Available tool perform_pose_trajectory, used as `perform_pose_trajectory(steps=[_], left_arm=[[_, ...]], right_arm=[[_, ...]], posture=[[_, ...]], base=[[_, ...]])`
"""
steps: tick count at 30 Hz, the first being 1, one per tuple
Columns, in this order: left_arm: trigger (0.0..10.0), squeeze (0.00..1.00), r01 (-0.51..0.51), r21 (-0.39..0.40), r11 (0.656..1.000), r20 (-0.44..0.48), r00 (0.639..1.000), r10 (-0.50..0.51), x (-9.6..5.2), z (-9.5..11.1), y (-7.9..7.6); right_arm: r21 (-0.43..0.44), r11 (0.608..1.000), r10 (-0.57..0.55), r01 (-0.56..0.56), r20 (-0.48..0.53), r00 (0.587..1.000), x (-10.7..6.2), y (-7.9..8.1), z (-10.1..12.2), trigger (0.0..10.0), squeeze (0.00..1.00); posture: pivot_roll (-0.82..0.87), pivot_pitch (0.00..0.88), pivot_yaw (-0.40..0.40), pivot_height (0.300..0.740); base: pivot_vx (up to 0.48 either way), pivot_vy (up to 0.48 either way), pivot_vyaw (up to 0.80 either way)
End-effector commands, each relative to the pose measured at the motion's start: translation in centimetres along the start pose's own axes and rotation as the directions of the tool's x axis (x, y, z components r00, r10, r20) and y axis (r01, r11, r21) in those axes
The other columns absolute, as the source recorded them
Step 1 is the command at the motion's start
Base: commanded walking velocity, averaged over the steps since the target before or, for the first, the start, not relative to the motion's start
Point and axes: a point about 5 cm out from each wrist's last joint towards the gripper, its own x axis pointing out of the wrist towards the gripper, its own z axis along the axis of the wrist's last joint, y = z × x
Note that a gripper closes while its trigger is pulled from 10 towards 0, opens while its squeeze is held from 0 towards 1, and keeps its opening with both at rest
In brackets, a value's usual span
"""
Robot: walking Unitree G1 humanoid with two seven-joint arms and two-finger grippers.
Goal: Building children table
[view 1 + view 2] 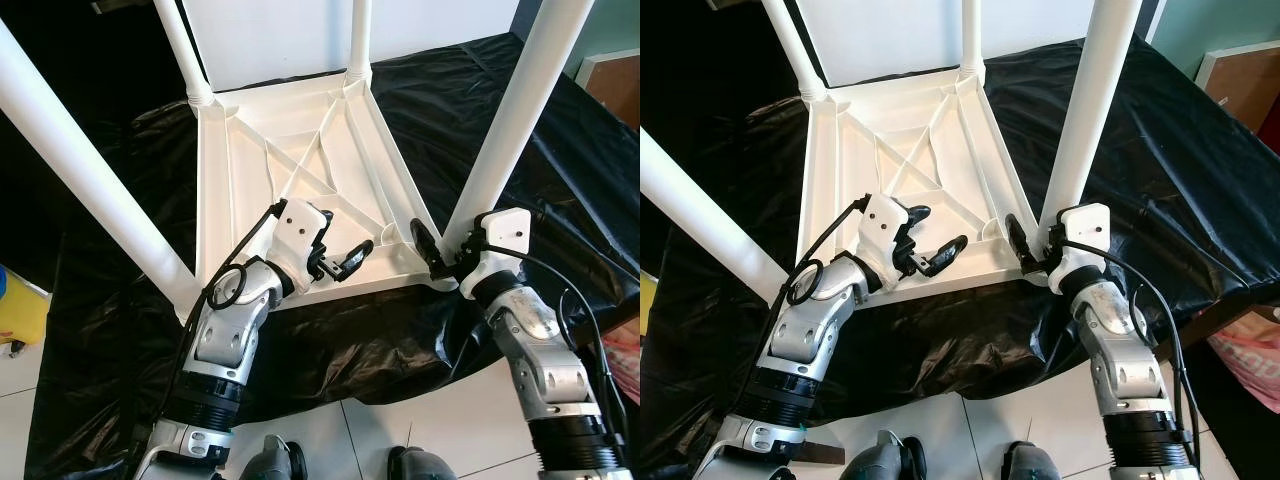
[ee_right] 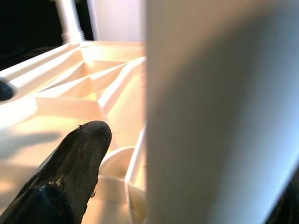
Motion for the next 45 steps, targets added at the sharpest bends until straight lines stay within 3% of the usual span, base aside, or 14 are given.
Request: perform_pose_trajectory(steps=[1,3,5,6,8,9,20,21,23,24,31,34,43,45], left_arm=[[10.0,0.0,-0.107,0.014,0.994,-0.007,0.994,0.107,-0.2,-0.3,0.3],[10.0,0.0,-0.107,0.014,0.994,-0.007,0.994,0.107,-0.2,-0.3,0.3],[10.0,0.0,-0.107,0.013,0.994,-0.004,0.994,0.107,-0.1,-0.3,0.3],[10.0,0.0,-0.107,0.013,0.994,-0.003,0.994,0.107,-0.1,-0.2,0.3],[10.0,0.0,-0.106,0.012,0.994,-0.002,0.994,0.106,0.0,-0.2,0.2],[10.0,0.0,-0.105,0.012,0.994,-0.001,0.994,0.105,0.0,-0.2,0.2],[10.0,0.0,-0.103,0.013,0.995,0.0,0.995,0.103,0.0,-0.3,0.2],[10.0,0.0,-0.101,0.014,0.995,0.0,0.995,0.101,0.0,-0.3,0.2],[10.0,0.0,-0.101,0.014,0.995,0.0,0.995,0.101,0.0,-0.3,0.2],[10.0,0.0,-0.1,0.014,0.995,0.0,0.995,0.1,0.0,-0.3,0.2],[10.0,0.0,-0.095,0.015,0.995,0.0,0.995,0.095,0.1,-0.3,0.1],[10.0,0.0,-0.092,0.016,0.996,0.002,0.996,0.092,0.1,-0.2,0.0],[10.0,0.0,-0.085,0.013,0.996,0.003,0.996,0.085,0.2,-0.2,-0.1],[10.0,0.0,-0.086,0.014,0.996,0.003,0.996,0.086,0.2,-0.2,-0.1]], right_arm=[[0.004,0.999,0.051,-0.051,-0.011,0.999,0.1,0.1,-0.3,10.0,0.0],[-0.004,0.998,0.059,-0.059,-0.016,0.998,0.0,-0.1,-0.3,10.0,0.0],[-0.015,0.998,0.068,-0.068,-0.028,0.997,0.0,-0.4,-0.5,7.1,0.0],[-0.027,0.997,0.068,-0.069,-0.035,0.997,0.0,-0.6,-0.6,4.2,0.0],[-0.028,0.997,0.069,-0.07,-0.04,0.997,-0.1,-0.6,-0.7,3.6,0.0],[-0.027,0.997,0.073,-0.075,-0.043,0.996,-0.1,-0.7,-0.8,0.0,0.0],[-0.028,0.999,0.042,-0.044,-0.072,0.996,-0.4,-1.0,-1.5,0.0,0.0],[-0.028,0.999,0.025,-0.027,-0.076,0.997,-0.5,-1.1,-1.5,0.9,0.0],[-0.028,0.999,0.025,-0.027,-0.076,0.997,-0.5,-1.1,-1.5,0.9,0.0],[-0.031,1.0,0.002,-0.005,-0.079,0.997,-0.5,-1.2,-1.5,10.0,0.0],[-0.015,0.993,-0.118,0.117,-0.087,0.989,-0.7,-0.8,-1.7,10.0,0.0],[-0.003,0.966,-0.258,0.259,-0.108,0.96,-1.0,-0.5,-2.0,10.0,0.0],[0.008,0.901,-0.429,0.435,-0.142,0.892,-1.4,0.9,-2.5,10.0,0.0],[-0.005,0.863,-0.499,0.505,-0.16,0.852,-1.7,1.1,-2.7,10.0,0.0]], posture=[[-0.09,0.109,0.048,0.74],[-0.09,0.108,0.048,0.74],[-0.09,0.107,0.047,0.74],[-0.09,0.107,0.047,0.74],[-0.09,0.106,0.046,0.74],[-0.09,0.106,0.046,0.74],[-0.09,0.098,0.046,0.74],[-0.09,0.097,0.047,0.74],[-0.09,0.097,0.047,0.74],[-0.09,0.097,0.047,0.74],[-0.1,0.089,0.049,0.74],[-0.1,0.086,0.049,0.74],[-0.1,0.084,0.05,0.74],[-0.1,0.083,0.051,0.74]], base=[[0.0,0.0,0.0],[0.0,0.0,0.0],[0.0,0.0,0.0],[0.0,0.0,0.0],[0.0,0.0,0.0],[0.0,0.0,0.0],[0.0,0.0,0.0],[0.0,0.0,0.0],[0.0,0.0,0.0],[0.0,0.0,0.0],[0.0,0.0,0.0],[0.0,0.0,0.0],[0.0,0.0,0.0],[0.0,0.0,0.0]])
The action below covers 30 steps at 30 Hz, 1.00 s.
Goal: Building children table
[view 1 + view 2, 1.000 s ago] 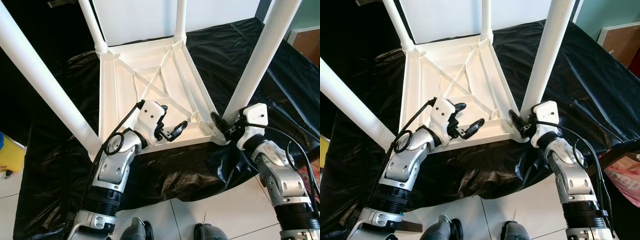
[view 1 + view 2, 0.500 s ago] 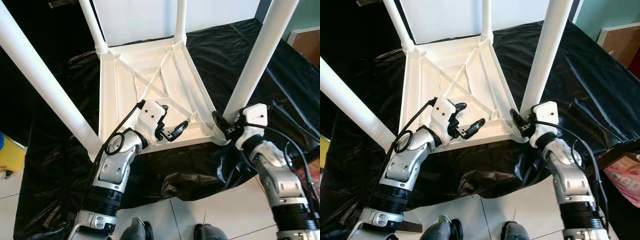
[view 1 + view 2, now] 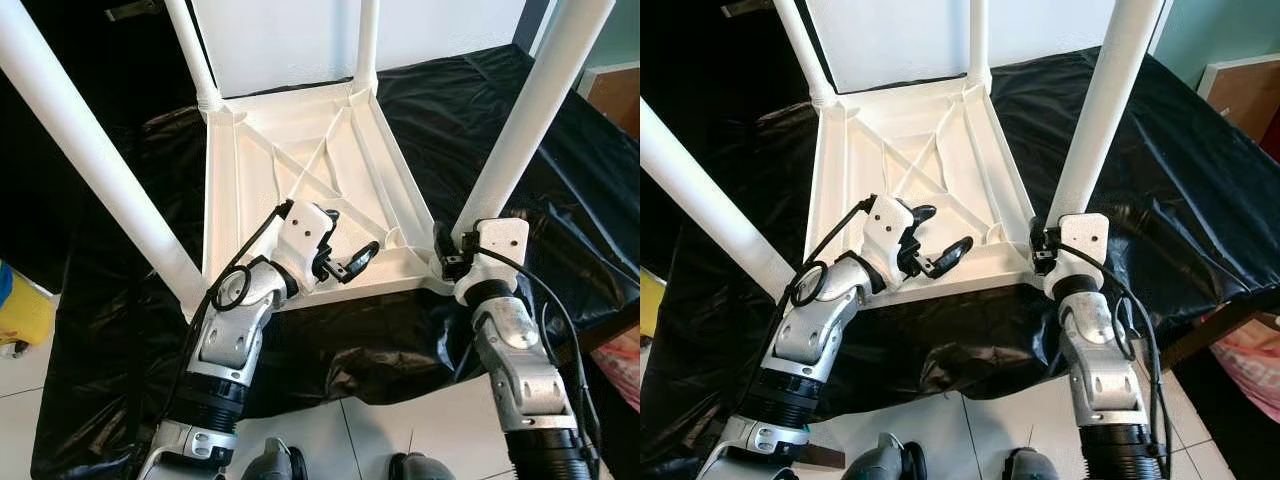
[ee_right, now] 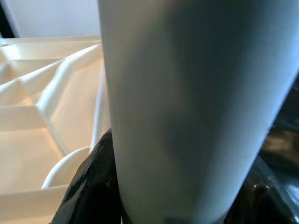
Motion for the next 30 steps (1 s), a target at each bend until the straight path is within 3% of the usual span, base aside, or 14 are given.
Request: perform_pose_trajectory(steps=[1,7,26,27,29,30], left_arm=[[10.0,0.0,-0.092,0.002,0.996,-0.013,0.996,0.092,-0.1,-0.4,0.3],[10.0,0.0,-0.094,0.001,0.996,-0.014,0.995,0.094,-0.3,-0.4,0.4],[10.0,0.0,-0.104,-0.004,0.995,-0.016,0.994,0.104,-0.3,-0.4,0.6],[10.0,0.0,-0.109,-0.004,0.994,-0.014,0.994,0.109,-0.4,-0.4,0.7],[10.0,0.0,-0.113,-0.003,0.994,-0.013,0.994,0.113,-0.4,-0.3,0.7],[10.0,0.0,-0.116,-0.003,0.993,-0.012,0.993,0.116,-0.4,-0.3,0.8]], right_arm=[[-0.037,0.993,-0.113,0.109,-0.098,0.989,-0.9,-0.8,-1.9,10.0,0.0],[-0.019,0.985,-0.172,0.171,-0.1,0.98,-1.4,-0.6,-1.8,10.0,0.0],[0.006,0.988,-0.151,0.152,-0.081,0.985,-1.4,0.5,-1.2,10.0,0.0],[0.012,0.99,-0.139,0.14,-0.069,0.988,-1.3,0.7,-0.9,10.0,0.7],[0.016,0.991,-0.13,0.131,-0.062,0.99,-1.3,0.8,-0.7,10.0,0.7],[0.019,0.992,-0.125,0.126,-0.056,0.991,-1.3,0.8,-0.6,10.0,1.0]], posture=[[-0.1,0.083,0.051,0.74],[-0.09,0.086,0.055,0.74],[-0.09,0.105,0.051,0.74],[-0.09,0.107,0.048,0.74],[-0.09,0.107,0.047,0.74],[-0.09,0.108,0.046,0.74]], base=[[0.0,0.0,0.0],[0.0,0.0,0.0],[0.0,0.0,0.0],[0.0,0.0,0.0],[0.0,0.0,0.0],[0.0,0.0,0.0]])
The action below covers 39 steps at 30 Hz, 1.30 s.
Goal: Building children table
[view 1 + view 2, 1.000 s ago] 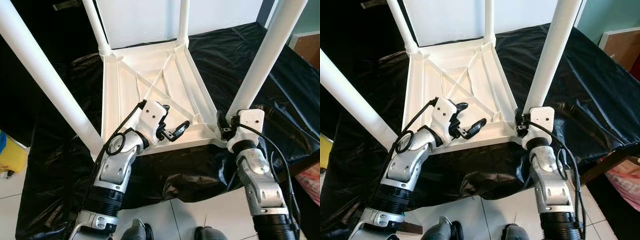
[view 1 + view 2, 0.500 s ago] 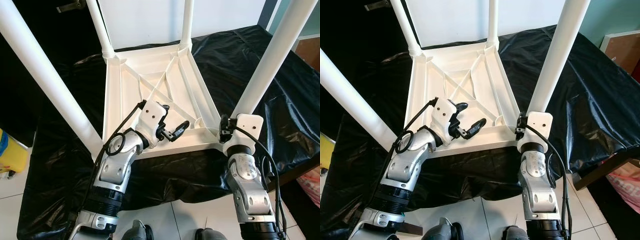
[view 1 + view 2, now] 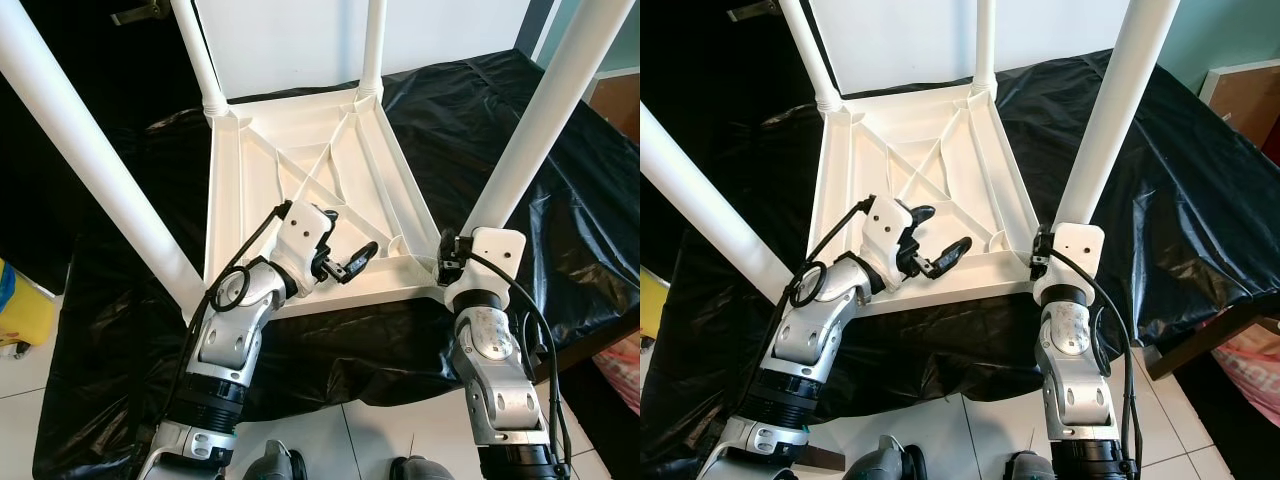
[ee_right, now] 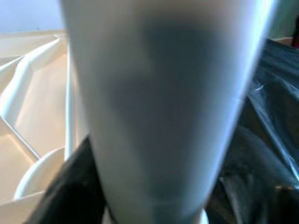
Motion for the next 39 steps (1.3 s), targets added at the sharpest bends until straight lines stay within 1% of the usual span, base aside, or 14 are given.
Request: perform_pose_trajectory(steps=[1,5,8,12,13,14,15,16,17,22,23,35,36,39], left_arm=[[10.0,0.0,-0.107,-0.002,0.994,-0.008,0.994,0.107,-0.2,-0.2,0.5],[10.0,0.0,-0.11,-0.004,0.994,-0.008,0.994,0.11,-0.2,-0.2,0.6],[10.0,0.0,-0.11,-0.005,0.994,-0.008,0.994,0.11,-0.1,-0.2,0.5],[10.0,0.0,-0.098,-0.006,0.995,-0.007,0.995,0.098,-0.1,-0.2,0.4],[10.0,0.0,-0.088,-0.008,0.996,-0.006,0.996,0.088,0.0,-0.2,0.3],[10.0,0.0,-0.088,-0.008,0.996,-0.006,0.996,0.088,0.0,-0.2,0.3],[10.0,0.0,-0.079,-0.011,0.997,-0.006,0.997,0.078,0.0,-0.2,0.2],[10.0,0.0,-0.072,-0.009,0.997,-0.005,0.997,0.072,0.0,-0.2,0.1],[10.0,0.0,-0.064,-0.008,0.998,-0.003,0.998,0.064,-0.1,-0.2,0.0],[10.0,0.0,-0.059,-0.007,0.998,-0.002,0.998,0.059,-0.1,-0.2,0.0],[10.0,0.0,-0.029,0.002,1.0,-0.001,1.0,0.029,-0.3,-0.2,-0.4],[10.0,0.0,0.07,0.026,0.997,-0.014,0.997,-0.069,-0.8,-0.3,-1.7],[10.0,0.0,0.102,0.021,0.995,-0.021,0.995,-0.102,-0.9,-0.4,-2.1],[10.0,0.0,0.134,0.02,0.991,-0.026,0.991,-0.133,-1.1,-0.4,-2.5]], right_arm=[[0.003,1.0,0.005,-0.005,-0.019,1.0,-0.2,0.0,-0.3,10.0,1.0],[0.013,0.999,0.036,-0.036,-0.001,0.999,-0.1,0.1,-0.1,10.0,1.0],[0.052,0.992,0.111,-0.112,0.023,0.994,0.6,-0.2,0.3,10.0,1.0],[0.034,0.979,0.2,-0.201,0.041,0.979,1.1,-0.8,0.5,10.0,1.0],[0.008,0.968,0.249,-0.25,0.045,0.967,1.2,-1.1,0.5,10.0,0.62],[0.008,0.968,0.249,-0.25,0.045,0.967,1.2,-1.1,0.5,10.0,0.62],[-0.01,0.959,0.283,-0.283,0.047,0.958,1.3,-1.3,0.4,10.0,0.11],[-0.014,0.951,0.31,-0.309,0.041,0.95,1.4,-1.4,0.3,10.0,0.11],[-0.019,0.942,0.336,-0.336,0.039,0.941,1.4,-1.4,0.2,10.0,0.0],[-0.021,0.936,0.352,-0.351,0.038,0.935,1.4,-1.4,0.2,10.0,0.0],[-0.027,0.9,0.436,-0.435,0.039,0.899,1.5,-1.4,0.4,10.0,0.0],[-0.064,0.763,0.645,-0.643,0.014,0.764,2.1,-2.1,0.7,10.0,0.0],[-0.081,0.714,0.697,-0.695,-0.011,0.717,2.4,-2.4,0.7,10.0,0.0],[-0.069,0.68,0.73,-0.73,-0.029,0.683,2.6,-2.6,0.7,10.0,0.0]], posture=[[-0.09,0.108,0.046,0.74],[-0.09,0.11,0.044,0.74],[-0.09,0.11,0.046,0.74],[-0.1,0.109,0.046,0.74],[-0.1,0.109,0.046,0.74],[-0.1,0.109,0.046,0.74],[-0.1,0.108,0.046,0.74],[-0.1,0.107,0.044,0.74],[-0.1,0.108,0.044,0.74],[-0.1,0.108,0.044,0.74],[-0.1,0.108,0.043,0.74],[-0.1,0.107,0.048,0.74],[-0.09,0.105,0.05,0.74],[-0.09,0.104,0.05,0.74]], base=[[0.0,0.0,0.0],[0.0,0.0,0.0],[0.0,0.0,0.0],[0.0,0.0,0.0],[0.0,0.0,0.0],[0.0,0.0,0.0],[0.0,0.0,0.0],[0.0,0.0,0.0],[0.0,0.0,0.0],[0.0,0.0,0.0],[0.0,0.0,0.0],[0.0,0.0,0.0],[0.0,0.0,0.0],[0.0,0.0,0.0]])
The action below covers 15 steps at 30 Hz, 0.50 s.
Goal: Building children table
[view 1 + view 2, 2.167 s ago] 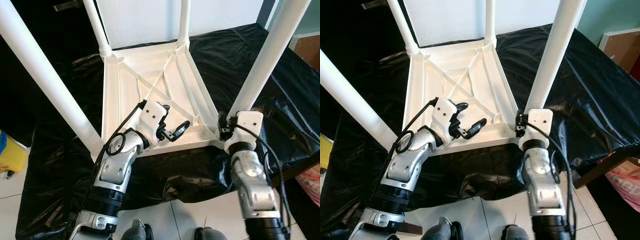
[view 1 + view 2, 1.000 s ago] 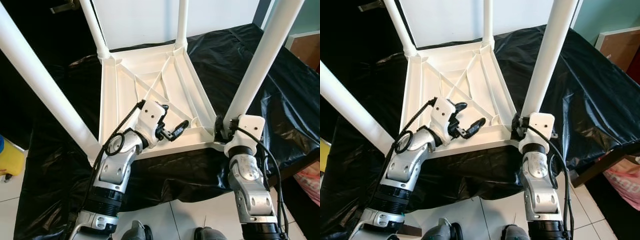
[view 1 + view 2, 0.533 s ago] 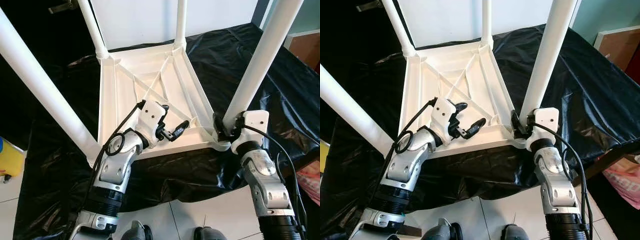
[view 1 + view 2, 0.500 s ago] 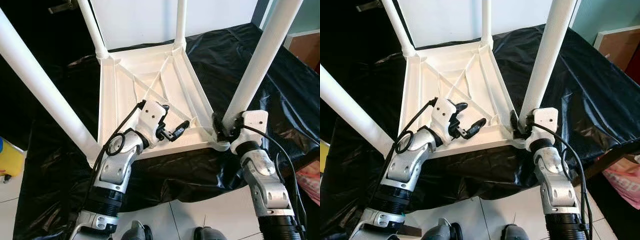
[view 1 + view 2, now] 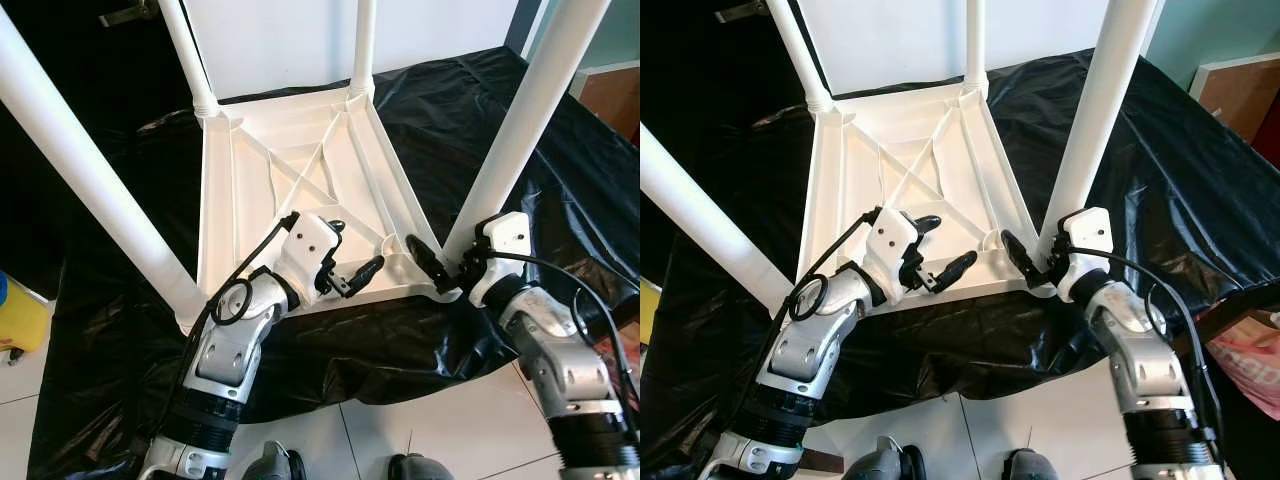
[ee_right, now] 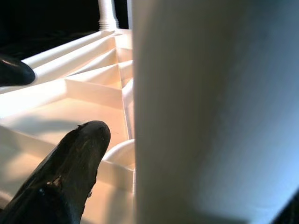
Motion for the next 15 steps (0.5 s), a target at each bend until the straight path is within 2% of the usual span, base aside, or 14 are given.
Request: perform_pose_trajectory(steps=[1,7,10,15], left_arm=[[10.0,0.0,0.068,-0.007,0.998,0.001,0.998,-0.068,-0.1,0.1,-0.7],[10.0,0.0,0.141,-0.008,0.99,-0.019,0.99,-0.141,-0.5,-0.1,-1.7],[10.0,0.0,0.198,-0.027,0.98,-0.031,0.98,-0.199,-0.6,-0.2,-2.3],[10.0,0.0,0.227,-0.032,0.973,-0.037,0.973,-0.228,-0.6,-0.2,-2.7]], right_arm=[[0.02,0.999,0.044,-0.043,-0.006,0.999,0.0,0.1,-0.2,10.0,0.0],[-0.001,0.986,0.164,-0.164,-0.065,0.984,0.0,-0.3,-0.5,10.0,0.0],[-0.018,0.968,0.248,-0.251,-0.114,0.962,-0.1,-0.6,-0.9,10.0,0.0],[-0.025,0.958,0.281,-0.287,-0.131,0.951,-0.1,-0.9,-0.9,10.0,0.0]], posture=[[-0.09,0.104,0.05,0.74],[-0.09,0.099,0.054,0.74],[-0.08,0.092,0.052,0.74],[-0.08,0.085,0.054,0.74]], base=[[0.0,0.0,0.0],[0.0,0.0,0.0],[0.0,0.0,0.0],[0.0,0.0,0.0]])
